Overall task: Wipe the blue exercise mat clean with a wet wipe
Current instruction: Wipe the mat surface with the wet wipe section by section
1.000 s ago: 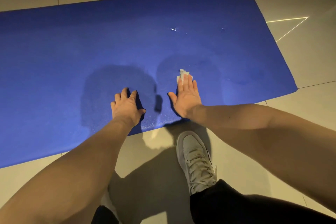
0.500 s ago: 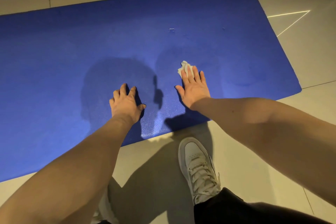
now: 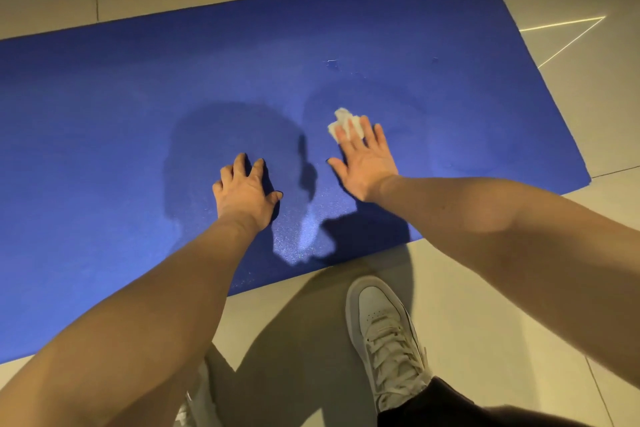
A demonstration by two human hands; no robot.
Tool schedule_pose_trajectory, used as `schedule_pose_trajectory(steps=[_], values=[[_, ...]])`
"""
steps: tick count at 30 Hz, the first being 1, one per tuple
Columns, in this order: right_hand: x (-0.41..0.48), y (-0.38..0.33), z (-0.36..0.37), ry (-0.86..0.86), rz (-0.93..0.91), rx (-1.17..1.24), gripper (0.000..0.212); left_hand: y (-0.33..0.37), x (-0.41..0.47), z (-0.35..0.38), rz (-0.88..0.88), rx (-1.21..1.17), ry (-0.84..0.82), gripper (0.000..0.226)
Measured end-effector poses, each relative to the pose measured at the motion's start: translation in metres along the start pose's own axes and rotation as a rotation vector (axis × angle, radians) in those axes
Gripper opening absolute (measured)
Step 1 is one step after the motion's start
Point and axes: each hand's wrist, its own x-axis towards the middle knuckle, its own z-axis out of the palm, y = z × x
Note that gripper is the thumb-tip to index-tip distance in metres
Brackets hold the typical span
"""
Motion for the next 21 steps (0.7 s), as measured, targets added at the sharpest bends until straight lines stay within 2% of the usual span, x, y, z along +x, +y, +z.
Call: schedule_pose_trajectory(steps=[3,5,8,10,13,15,18,21], values=[[0.011,-0.001,-0.006,0.004,0.142,0.074,0.078,-0.002,0.002,-0.001,0.005,0.007,-0.003,0.074],[0.014,-0.024,-0.006,0.036,0.164,0.152,0.080,-0.003,0.005,-0.002,0.008,0.008,0.004,0.073],[0.014,-0.062,-0.003,0.021,-0.055,0.197,0.077,-0.003,0.013,-0.004,0.002,0.006,0.025,0.071],[0.014,-0.075,0.000,0.002,-0.203,0.111,0.074,-0.002,0.018,-0.005,-0.001,-0.001,0.033,0.071],[0.026,-0.060,-0.001,0.027,-0.292,0.057,0.070,-0.001,0.026,-0.007,0.008,0.007,0.041,0.071],[0.035,-0.038,-0.006,0.036,-0.222,0.085,0.070,-0.002,0.031,-0.008,0.012,0.010,0.040,0.071],[0.049,-0.008,-0.015,0.053,0.017,0.054,0.074,-0.004,0.035,-0.010,0.012,0.011,0.039,0.072],[0.057,-0.018,-0.019,0.050,0.191,0.070,0.081,-0.007,0.038,-0.012,0.009,0.000,0.047,0.072]])
